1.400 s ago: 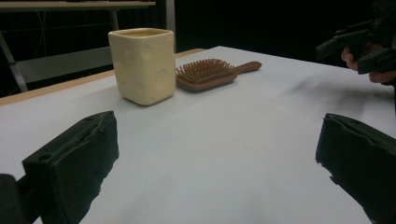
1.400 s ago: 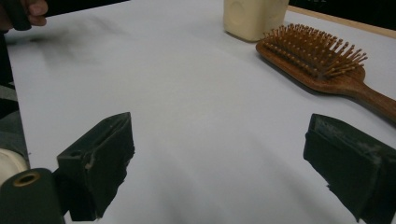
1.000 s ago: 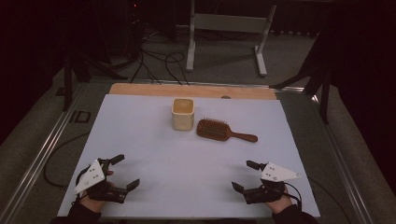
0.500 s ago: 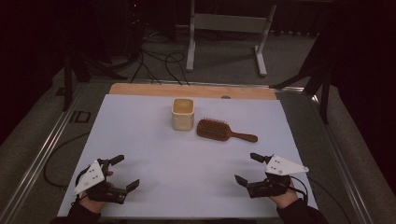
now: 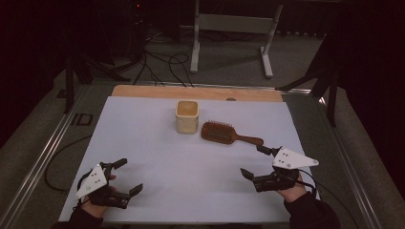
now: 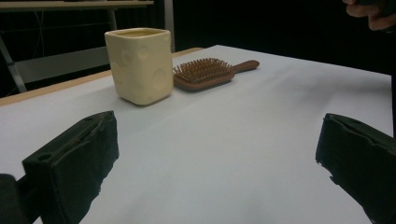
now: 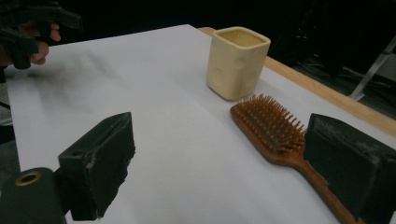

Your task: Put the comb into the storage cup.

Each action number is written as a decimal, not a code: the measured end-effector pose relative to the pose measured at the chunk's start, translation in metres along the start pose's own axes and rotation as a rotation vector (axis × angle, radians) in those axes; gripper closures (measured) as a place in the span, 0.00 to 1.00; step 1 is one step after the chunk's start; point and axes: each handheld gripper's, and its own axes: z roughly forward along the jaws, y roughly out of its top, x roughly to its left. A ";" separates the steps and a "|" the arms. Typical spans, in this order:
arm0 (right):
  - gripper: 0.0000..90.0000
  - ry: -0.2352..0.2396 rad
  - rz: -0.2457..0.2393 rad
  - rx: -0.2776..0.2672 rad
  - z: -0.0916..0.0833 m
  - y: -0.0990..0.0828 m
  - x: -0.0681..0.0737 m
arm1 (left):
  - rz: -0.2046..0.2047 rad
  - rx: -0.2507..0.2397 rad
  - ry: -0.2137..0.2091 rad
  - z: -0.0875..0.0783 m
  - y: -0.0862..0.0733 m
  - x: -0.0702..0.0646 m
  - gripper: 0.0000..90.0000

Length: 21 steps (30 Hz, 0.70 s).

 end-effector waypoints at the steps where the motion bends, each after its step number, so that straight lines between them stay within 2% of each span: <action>1: 0.10 -0.002 -0.004 -0.002 0.000 0.001 -0.001 | 0.000 0.000 0.001 0.000 0.000 0.000 0.00; 21: 0.10 -0.052 -0.028 -0.009 0.011 0.023 -0.031 | 0.004 0.001 -0.011 0.000 0.001 -0.001 0.00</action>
